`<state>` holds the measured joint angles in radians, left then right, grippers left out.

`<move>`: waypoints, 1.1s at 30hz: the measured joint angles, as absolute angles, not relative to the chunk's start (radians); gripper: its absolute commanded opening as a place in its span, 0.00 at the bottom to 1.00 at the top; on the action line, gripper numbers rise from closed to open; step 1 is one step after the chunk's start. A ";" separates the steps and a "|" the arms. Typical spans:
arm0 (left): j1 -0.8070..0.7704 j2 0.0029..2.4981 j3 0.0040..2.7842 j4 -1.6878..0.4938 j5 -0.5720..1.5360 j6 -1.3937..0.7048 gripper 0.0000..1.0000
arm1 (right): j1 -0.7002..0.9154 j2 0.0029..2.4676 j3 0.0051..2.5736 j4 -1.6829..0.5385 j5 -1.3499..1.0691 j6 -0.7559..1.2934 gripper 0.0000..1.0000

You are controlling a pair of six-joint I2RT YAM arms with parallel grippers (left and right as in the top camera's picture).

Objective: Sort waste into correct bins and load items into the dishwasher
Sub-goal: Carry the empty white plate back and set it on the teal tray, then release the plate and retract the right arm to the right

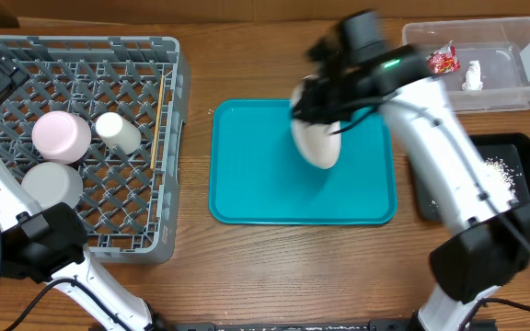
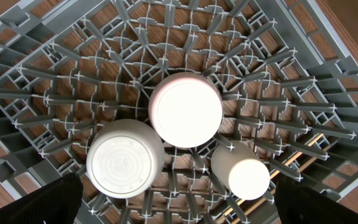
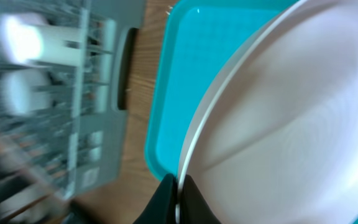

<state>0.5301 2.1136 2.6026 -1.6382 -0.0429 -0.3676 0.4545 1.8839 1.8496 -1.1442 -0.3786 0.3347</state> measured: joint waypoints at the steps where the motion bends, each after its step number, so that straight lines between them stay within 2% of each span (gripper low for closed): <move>1: 0.530 2.114 2.603 -1.639 -0.043 -0.368 1.00 | 0.511 1.890 1.850 -1.136 -0.306 0.380 0.04; 4: 0.530 2.114 2.603 -1.638 -0.043 -0.368 1.00 | 0.641 1.921 1.850 -1.133 -0.133 0.500 0.04; 6: 0.530 2.114 2.603 -1.638 -0.043 -0.368 1.00 | 0.704 1.956 1.850 -1.120 -0.046 0.564 0.09; 10: 0.530 2.114 2.603 -1.639 -0.043 -0.368 1.00 | 0.774 2.030 1.850 -1.068 0.046 0.638 0.31; 17: 0.530 2.114 2.603 -1.638 -0.043 -0.368 1.00 | 0.819 2.060 1.850 -1.051 0.068 0.662 0.34; 18: 0.530 2.114 2.603 -1.639 -0.043 -0.368 1.00 | 0.820 2.060 1.850 -1.058 0.069 0.662 0.39; 19: 0.530 2.114 2.603 -1.638 -0.043 -0.368 1.00 | 0.818 2.060 1.850 -1.069 0.069 0.665 0.45; 22: 0.530 2.114 2.603 -1.639 -0.043 -0.368 1.00 | 0.793 2.051 1.850 -1.107 0.073 0.670 1.00; 26: 0.530 2.114 2.603 -1.639 -0.043 -0.368 1.00 | 0.681 1.993 1.850 -1.172 0.080 0.671 1.00; 33: 0.530 2.114 2.603 -1.639 -0.043 -0.368 1.00 | 0.329 1.852 1.852 -1.285 0.094 0.673 1.00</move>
